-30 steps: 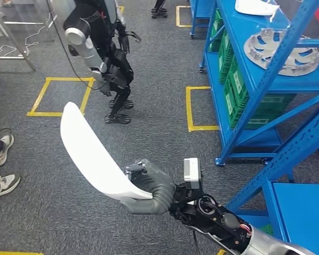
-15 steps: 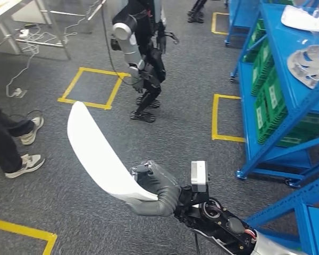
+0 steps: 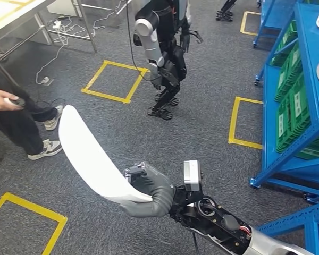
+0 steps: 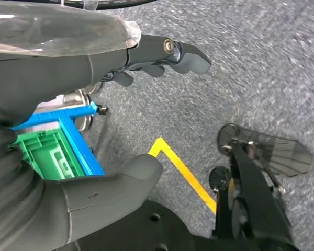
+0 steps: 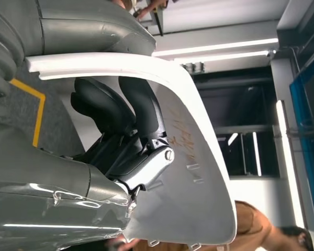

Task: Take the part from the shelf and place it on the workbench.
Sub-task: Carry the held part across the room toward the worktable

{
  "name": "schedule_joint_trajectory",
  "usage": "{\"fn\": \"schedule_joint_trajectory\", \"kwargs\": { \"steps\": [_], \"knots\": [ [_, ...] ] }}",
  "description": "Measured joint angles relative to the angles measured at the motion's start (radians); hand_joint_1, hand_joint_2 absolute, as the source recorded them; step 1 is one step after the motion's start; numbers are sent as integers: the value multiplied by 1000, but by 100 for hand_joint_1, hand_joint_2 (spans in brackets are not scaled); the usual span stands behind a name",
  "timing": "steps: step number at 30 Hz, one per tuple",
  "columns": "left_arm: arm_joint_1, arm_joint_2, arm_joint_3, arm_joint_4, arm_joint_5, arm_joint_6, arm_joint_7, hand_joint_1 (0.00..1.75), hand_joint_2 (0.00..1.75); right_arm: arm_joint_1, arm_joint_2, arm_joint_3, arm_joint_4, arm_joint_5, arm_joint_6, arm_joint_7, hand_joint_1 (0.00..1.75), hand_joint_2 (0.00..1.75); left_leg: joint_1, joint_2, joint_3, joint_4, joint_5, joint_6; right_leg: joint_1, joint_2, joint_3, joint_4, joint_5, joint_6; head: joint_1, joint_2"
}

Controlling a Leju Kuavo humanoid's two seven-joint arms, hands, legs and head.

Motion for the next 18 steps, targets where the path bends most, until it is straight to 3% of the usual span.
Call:
{"fn": "schedule_joint_trajectory", "kwargs": {
  "steps": [2,3,4,6,8,10,12,13,14,16,18],
  "knots": [
    [-1,4,6,0,-1,1,0,0,175,-1,0,0,0,0,0,-1,175,175,-2,35,76,-143,51,3,3,-17,1,5,-7,9,-6,0],
    [-2,5,8,0,-2,1,0,0,175,-1,0,-1,0,0,0,-1,175,175,-4,45,97,-185,61,8,6,-24,1,7,-10,14,-5,0],
    [-3,5,9,0,-4,1,0,0,175,-2,0,-1,0,0,-1,-1,175,175,-7,48,105,-202,63,14,9,-31,2,9,-14,18,-2,0],
    [-1,7,9,0,-8,1,-1,0,175,-2,0,-1,0,0,-1,-2,175,175,-9,29,104,-202,64,27,8,-42,7,10,-19,27,5,0],
    [1,8,9,0,-11,1,-1,0,175,-2,0,-2,0,0,-2,-3,175,175,-7,14,107,-205,65,39,2,-18,-4,42,-46,38,10,0],
    [0,8,10,0,-13,1,-1,0,175,0,0,-3,0,0,-2,-4,175,175,-5,0,109,-207,67,48,-1,27,-54,159,-110,45,20,0],
    [-1,9,10,0,-14,1,-1,0,175,5,0,-5,0,0,-3,-5,175,175,-8,-18,109,-207,67,51,-2,46,-120,299,-163,46,31,0],
    [-1,9,10,0,-14,1,0,0,175,8,0,-6,1,0,-3,-5,175,175,-9,-29,109,-207,67,52,-1,49,-137,329,-163,44,35,0],
    [-1,8,10,0,-14,1,0,0,175,10,0,-7,1,1,-3,-5,175,175,-11,-41,111,-206,67,52,-1,51,-134,316,-141,40,38,0],
    [0,7,10,0,-14,1,1,0,175,10,0,-8,1,1,-3,-5,175,175,-11,-63,114,-206,67,52,1,77,-82,187,-59,28,44,0],
    [-2,4,10,0,-14,1,3,0,175,10,0,-9,1,2,-3,-6,175,175,-12,-84,112,-205,69,48,3,115,-31,63,-9,17,47,0]
  ]
}}
